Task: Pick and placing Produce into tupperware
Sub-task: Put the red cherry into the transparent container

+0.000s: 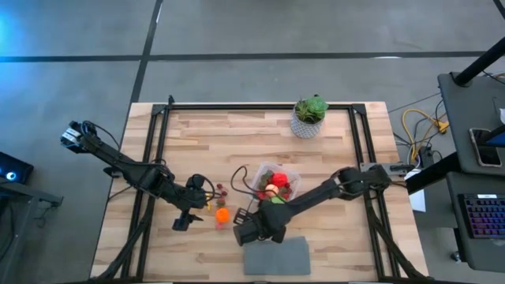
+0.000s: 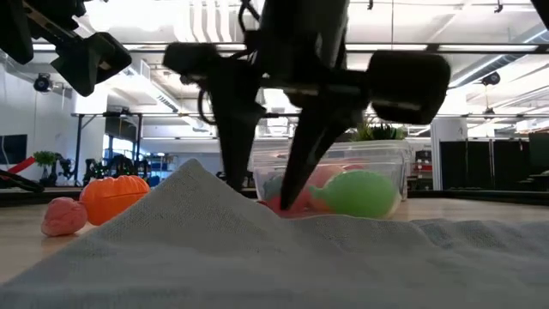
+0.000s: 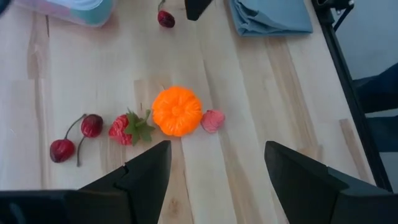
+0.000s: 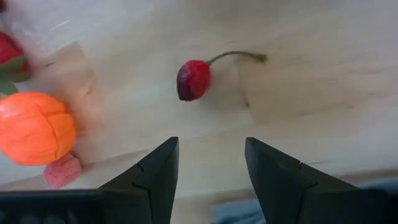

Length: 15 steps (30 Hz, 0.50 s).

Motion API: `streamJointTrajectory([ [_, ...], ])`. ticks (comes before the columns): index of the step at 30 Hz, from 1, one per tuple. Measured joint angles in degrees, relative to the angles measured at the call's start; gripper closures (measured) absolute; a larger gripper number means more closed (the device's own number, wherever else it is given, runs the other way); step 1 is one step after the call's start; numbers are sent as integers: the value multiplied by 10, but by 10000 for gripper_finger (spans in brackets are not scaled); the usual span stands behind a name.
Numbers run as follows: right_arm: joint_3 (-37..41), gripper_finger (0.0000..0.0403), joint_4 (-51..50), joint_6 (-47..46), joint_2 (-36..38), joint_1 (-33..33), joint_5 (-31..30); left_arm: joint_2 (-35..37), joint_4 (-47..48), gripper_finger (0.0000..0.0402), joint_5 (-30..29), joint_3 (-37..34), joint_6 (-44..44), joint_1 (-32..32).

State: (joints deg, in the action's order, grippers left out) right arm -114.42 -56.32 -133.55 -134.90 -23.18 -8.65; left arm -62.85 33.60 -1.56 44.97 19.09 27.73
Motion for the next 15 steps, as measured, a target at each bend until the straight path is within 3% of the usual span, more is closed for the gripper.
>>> streamJointTrajectory([
  [15, -96, 226, -104, 10, -50, 24, -39, 1, 5, 157, 13, 0, 0, 0],
])
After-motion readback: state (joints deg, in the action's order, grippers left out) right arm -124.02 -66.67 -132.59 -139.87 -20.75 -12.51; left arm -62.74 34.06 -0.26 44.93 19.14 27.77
